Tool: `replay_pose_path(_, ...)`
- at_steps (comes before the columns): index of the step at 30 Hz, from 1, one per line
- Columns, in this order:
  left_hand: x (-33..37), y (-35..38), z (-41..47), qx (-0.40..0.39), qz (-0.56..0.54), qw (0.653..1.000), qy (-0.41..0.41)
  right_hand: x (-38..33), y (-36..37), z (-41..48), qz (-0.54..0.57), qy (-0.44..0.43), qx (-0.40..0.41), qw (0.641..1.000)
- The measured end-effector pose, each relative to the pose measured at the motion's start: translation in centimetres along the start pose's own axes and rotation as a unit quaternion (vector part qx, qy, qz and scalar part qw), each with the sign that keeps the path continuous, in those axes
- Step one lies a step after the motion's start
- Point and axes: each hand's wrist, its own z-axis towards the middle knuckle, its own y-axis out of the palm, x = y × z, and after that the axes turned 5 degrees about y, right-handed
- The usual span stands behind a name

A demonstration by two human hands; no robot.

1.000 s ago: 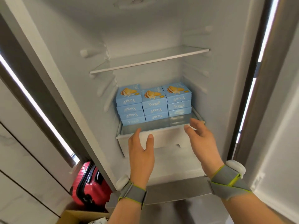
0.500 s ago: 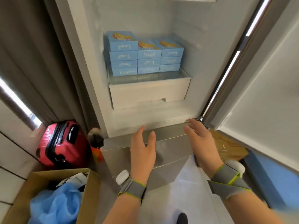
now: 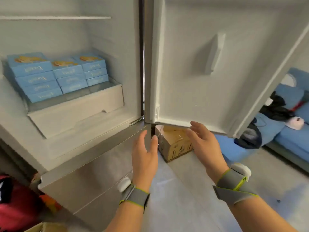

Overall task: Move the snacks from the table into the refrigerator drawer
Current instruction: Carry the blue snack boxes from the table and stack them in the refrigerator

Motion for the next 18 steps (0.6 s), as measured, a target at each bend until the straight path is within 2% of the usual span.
replay_pose_path(8,7.2,15.3,-8.9,-0.139,0.002,0.988,0.073,6.6,-18.5,-3.7,0.049,0.047,0.125,0.99)
replay_pose_path(18,14.8,31.4,-22.6,-0.27,0.038,0.949,0.157,16.1,-37.9,-10.3,0.1,0.085,0.252,0.959)
